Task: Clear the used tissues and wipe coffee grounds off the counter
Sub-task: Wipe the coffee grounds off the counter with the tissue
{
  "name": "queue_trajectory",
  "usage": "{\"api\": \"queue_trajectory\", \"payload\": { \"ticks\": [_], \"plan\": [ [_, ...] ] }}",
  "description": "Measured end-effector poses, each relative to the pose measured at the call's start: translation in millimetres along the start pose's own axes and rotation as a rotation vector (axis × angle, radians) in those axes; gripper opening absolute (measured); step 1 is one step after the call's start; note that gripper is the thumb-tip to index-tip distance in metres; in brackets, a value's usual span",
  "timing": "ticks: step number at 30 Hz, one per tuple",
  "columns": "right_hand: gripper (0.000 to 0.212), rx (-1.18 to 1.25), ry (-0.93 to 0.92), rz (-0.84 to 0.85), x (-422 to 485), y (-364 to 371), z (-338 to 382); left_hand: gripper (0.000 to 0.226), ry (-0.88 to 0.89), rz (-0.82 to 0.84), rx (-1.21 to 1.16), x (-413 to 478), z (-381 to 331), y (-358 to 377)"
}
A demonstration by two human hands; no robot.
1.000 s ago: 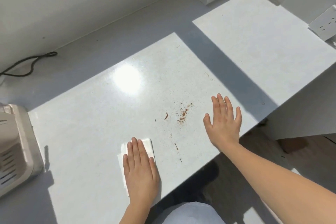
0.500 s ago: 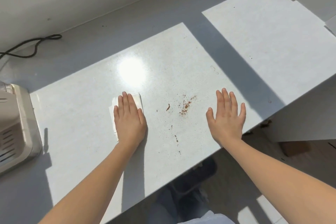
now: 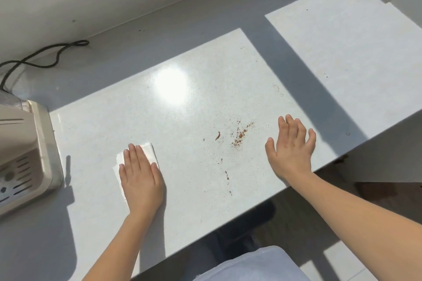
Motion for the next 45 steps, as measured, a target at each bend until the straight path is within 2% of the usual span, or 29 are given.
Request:
{"api": "queue_trajectory", "payload": {
  "ticks": [5,8,10,15,20,29,33,36,41,45],
  "plan": [
    [0.063,0.067,-0.006,-0.040,1,-7,2,0.056,-0.109,-0.056,-0.004,97,-17,-11],
    [0.063,0.084,-0.004,-0.023,1,-9,2,0.057,-0.007,-0.032,0.006,144,-58,-10],
    [0.064,0.083,0.001,-0.001,1,-9,1,0.056,0.176,0.008,0.025,161,-100,-4],
    [0.062,0.040,0.027,0.046,2,-11,0,0.060,0.781,0.175,0.158,161,-209,21],
    [0.061,0.039,0.036,0.082,4,-11,0,0.060,1.365,0.293,0.328,130,-264,44],
    [0.061,0.010,0.063,0.103,3,-12,-2,0.058,1.892,0.391,0.294,7,-296,62],
    [0.062,0.039,0.054,0.100,3,-9,-2,0.058,1.972,0.412,0.317,0,-288,60],
    [0.063,0.052,0.054,0.096,3,-8,-2,0.057,1.948,0.437,0.311,0,-273,57],
    [0.063,0.060,0.053,0.093,2,-6,-2,0.057,1.793,0.464,0.301,7,-246,50],
    [0.065,0.046,0.038,0.081,1,-6,-1,0.057,1.574,0.473,0.290,6,-217,47]
  ]
}}
Point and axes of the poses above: each hand's wrist, its own x-axis towards the middle knuckle, its own y-axis out of the palm, z = x × y, the point moved 9 cm from there along x, towards the middle knuckle, and after that the axes turned 3 degrees about -y, right-handed, at the moved point
